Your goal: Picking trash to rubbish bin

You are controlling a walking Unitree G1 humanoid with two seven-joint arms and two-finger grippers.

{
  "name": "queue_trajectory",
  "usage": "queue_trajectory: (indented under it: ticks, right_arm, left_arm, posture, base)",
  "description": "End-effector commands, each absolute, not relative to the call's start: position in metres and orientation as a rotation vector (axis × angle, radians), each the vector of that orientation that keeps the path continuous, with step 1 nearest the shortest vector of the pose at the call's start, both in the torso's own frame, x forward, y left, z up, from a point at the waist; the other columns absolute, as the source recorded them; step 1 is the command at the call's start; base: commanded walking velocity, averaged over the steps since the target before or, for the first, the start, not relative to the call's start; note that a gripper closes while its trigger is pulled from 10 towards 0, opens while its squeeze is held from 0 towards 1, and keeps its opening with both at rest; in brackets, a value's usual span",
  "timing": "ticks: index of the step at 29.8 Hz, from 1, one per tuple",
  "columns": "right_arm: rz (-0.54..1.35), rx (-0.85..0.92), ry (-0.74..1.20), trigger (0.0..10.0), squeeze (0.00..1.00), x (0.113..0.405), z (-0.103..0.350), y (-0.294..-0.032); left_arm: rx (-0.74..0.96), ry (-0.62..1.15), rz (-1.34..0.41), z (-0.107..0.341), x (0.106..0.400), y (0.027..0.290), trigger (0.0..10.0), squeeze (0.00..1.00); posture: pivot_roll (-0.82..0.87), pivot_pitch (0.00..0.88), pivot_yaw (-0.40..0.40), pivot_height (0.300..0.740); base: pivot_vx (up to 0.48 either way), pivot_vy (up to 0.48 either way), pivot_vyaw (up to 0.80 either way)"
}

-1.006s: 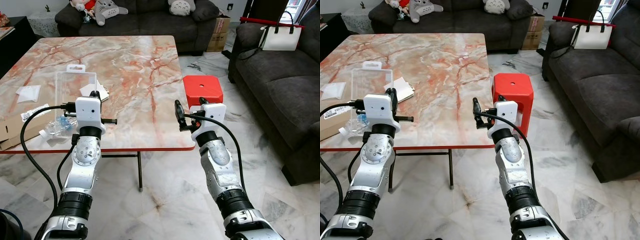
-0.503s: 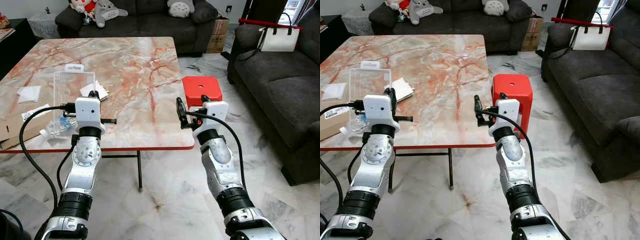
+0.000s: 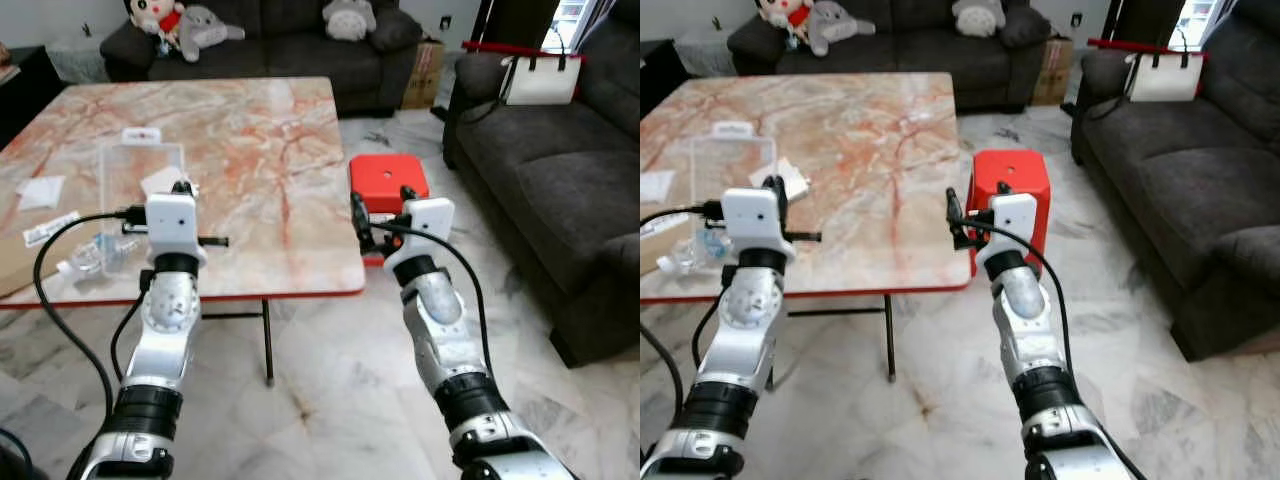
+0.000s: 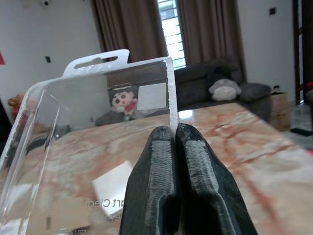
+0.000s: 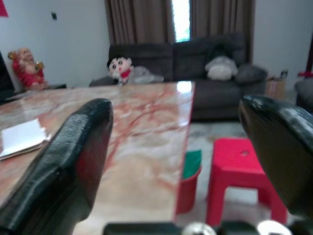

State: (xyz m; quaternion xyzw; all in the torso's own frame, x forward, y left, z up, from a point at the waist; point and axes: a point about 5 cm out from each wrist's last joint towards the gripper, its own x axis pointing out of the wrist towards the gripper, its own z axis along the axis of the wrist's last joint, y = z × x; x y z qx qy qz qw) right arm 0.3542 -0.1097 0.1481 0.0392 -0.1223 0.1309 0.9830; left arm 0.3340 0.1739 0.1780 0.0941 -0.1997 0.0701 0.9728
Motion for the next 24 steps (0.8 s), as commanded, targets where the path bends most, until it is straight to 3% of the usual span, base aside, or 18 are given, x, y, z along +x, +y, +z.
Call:
queue_trajectory:
  ticks: [1,7,24]
  right_arm:
    - [0.278,0.071,-0.253,10.0,0.0,0.354,0.1495,-0.1031]
    - [0.282,0.071,-0.253,10.0,0.0,0.3537,0.1489,-0.1027]
    - [0.285,0.061,-0.244,10.0,0.0,0.353,0.146,-0.1027]
  left_arm:
    - [0.217,-0.401,0.155,0.1777,0.333,0.1799,10.0,0.0]
    - [0.216,-0.401,0.152,0.1775,0.333,0.1795,10.0,0.0]
    - [0.18,-0.411,0.153,0.178,0.3312,0.1799,10.0,0.0]
  posture:
    - [-0.04,0.022,0.012,0.74]
    - [-0.04,0.019,0.011,0.74]
    - [-0.04,0.027,0.007,0.74]
  base:
    - [0.0,-0.319,0.51]
    - [0.0,-0.322,0.71]
    - [0.0,0.0,0.8]
